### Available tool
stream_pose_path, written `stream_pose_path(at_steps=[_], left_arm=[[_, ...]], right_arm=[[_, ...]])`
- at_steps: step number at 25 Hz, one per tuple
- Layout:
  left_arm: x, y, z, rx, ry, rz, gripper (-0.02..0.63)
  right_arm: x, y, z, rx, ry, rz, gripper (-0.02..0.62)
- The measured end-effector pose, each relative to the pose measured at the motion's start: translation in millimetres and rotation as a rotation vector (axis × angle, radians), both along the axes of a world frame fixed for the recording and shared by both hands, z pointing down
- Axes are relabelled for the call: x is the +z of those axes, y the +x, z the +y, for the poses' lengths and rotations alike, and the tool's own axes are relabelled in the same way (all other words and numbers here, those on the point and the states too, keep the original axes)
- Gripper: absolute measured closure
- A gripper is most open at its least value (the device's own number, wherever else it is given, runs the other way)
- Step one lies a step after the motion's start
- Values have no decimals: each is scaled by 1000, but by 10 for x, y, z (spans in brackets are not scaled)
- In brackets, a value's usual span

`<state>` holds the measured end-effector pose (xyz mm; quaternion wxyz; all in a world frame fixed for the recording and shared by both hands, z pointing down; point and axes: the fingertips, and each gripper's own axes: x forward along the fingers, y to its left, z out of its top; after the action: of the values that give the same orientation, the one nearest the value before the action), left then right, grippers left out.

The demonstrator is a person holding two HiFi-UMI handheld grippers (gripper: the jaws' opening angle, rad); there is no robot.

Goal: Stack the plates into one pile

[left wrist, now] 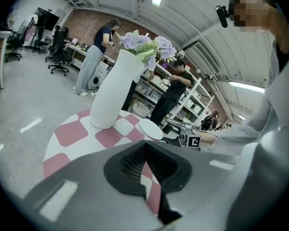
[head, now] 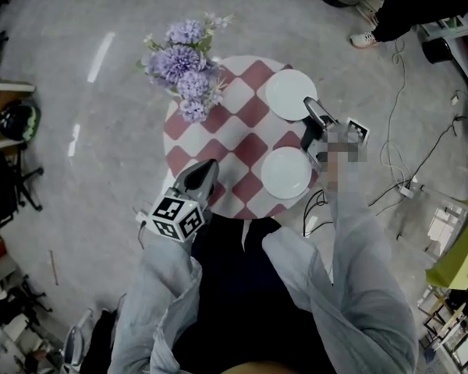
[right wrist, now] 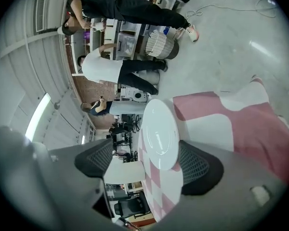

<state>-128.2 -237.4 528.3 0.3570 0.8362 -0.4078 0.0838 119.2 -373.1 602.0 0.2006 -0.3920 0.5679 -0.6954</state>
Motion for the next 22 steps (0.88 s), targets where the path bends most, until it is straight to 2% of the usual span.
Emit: stream_pose_path(at_steps=[1, 4, 6, 7, 10, 16, 22], left_arm=[[2, -3, -5, -1, -1, 1, 595], [21, -34, 10, -5, -7, 0, 595], [36, -68, 29, -13, -12, -1, 595], [46, -85, 41, -17, -16, -2, 595], [76, -128, 85, -28, -24, -8, 595], [62, -79, 134, -34, -15, -6, 595], [9, 15, 247, -20, -1, -1, 595]], right_arm=[[36, 18, 14, 1, -17, 6, 192], [203, 95, 78, 23, -76, 61, 345], [310, 129, 133, 31, -120, 155, 460], [353, 137, 152, 33, -136, 194, 543], [391, 136, 141, 62, -149, 188, 568], [396, 138, 130, 62, -131, 182, 569], [272, 134, 153, 105, -62, 101, 579]])
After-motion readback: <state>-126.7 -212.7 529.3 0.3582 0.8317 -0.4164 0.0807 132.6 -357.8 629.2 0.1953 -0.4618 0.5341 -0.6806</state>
